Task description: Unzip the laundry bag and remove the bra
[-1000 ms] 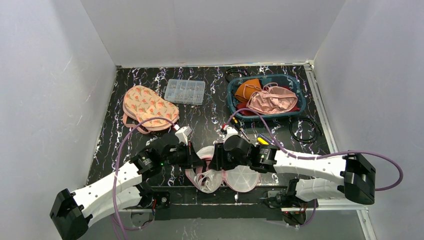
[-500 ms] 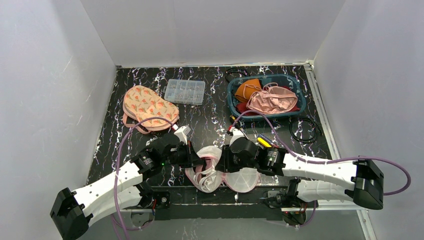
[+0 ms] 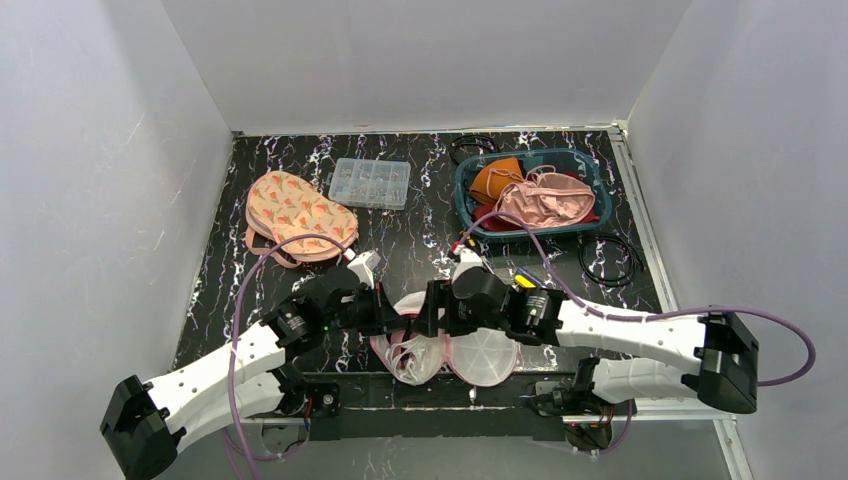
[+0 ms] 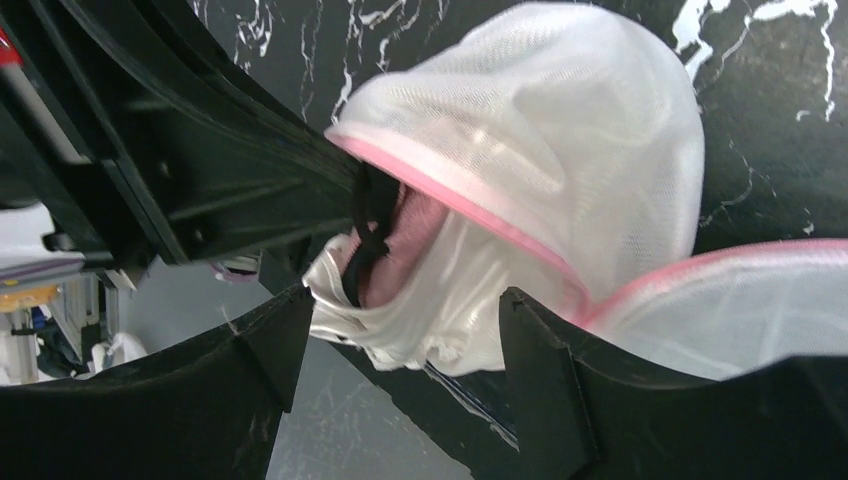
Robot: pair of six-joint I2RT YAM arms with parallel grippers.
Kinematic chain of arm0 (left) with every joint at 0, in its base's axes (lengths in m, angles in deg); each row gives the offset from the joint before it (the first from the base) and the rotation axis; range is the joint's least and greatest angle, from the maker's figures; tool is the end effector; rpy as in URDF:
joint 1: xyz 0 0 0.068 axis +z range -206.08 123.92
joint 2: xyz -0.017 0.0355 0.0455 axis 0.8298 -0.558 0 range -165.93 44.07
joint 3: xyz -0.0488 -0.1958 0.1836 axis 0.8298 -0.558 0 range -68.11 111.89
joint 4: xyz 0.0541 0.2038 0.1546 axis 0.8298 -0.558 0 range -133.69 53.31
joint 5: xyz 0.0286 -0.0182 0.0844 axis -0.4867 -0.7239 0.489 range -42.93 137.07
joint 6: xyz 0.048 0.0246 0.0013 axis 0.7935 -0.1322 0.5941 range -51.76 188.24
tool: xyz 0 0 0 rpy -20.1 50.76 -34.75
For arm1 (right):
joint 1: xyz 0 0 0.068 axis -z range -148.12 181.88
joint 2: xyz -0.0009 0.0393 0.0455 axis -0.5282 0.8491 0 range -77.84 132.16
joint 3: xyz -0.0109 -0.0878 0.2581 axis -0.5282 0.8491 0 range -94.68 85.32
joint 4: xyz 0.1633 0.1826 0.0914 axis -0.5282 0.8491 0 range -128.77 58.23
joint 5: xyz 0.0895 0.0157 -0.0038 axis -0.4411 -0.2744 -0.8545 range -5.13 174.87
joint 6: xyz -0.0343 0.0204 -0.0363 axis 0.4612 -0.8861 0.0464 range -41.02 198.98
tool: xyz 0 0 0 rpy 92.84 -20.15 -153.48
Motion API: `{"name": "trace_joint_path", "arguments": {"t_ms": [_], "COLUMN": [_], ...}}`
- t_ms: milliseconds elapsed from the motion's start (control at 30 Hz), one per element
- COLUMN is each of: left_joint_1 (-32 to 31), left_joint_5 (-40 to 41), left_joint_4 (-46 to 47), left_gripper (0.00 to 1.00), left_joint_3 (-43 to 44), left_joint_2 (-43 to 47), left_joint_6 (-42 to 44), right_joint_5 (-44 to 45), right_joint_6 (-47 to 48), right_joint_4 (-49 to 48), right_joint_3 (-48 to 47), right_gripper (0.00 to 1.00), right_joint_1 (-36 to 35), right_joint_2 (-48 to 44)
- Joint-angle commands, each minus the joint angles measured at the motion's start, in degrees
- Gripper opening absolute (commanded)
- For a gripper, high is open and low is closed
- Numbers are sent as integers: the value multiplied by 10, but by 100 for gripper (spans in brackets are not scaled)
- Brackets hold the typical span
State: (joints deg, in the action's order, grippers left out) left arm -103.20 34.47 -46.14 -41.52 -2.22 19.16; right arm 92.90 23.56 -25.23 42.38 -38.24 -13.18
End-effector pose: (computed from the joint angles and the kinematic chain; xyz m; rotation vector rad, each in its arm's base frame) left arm 0.1191 -0.1396 0.2252 0.1105 2.3171 -1.1825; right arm 0.0884 0.2296 0.2541 -0.2201 2.3848 1.0246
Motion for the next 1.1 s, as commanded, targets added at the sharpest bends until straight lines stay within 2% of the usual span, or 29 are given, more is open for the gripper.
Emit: {"name": "trace_joint_path", "arguments": {"t_ms": [0, 200, 300, 467, 900, 1067], "left_joint_1": [-3, -3, -3, -3, -3, -3], "left_joint_5": [11, 23, 33, 58, 89, 92], "left_joint_4": [-14, -22, -26, -38, -58, -58], "left_gripper": [0, 0, 0, 0, 0, 0], "left_joint_3": [-5, -3, -2, 0, 2, 0], "left_joint_2": [2, 4, 3, 9, 26, 25], "left_joint_6": [2, 1, -6, -22, -34, -37], "right_joint_5": [28, 22, 1, -29, -34, -34], "right_joint_6": [-14, -25, -30, -42, -47, -49], "right_joint_4": [-7, -10, -10, -12, 6, 6], "right_joint_3": [-47, -56, -54, -40, 9, 18], "right_gripper": [77, 72, 65, 60, 39, 38], "right_joint_1": [2, 2, 2, 0, -1, -1], "right_joint_2": [33, 62, 71, 73, 28, 15]}}
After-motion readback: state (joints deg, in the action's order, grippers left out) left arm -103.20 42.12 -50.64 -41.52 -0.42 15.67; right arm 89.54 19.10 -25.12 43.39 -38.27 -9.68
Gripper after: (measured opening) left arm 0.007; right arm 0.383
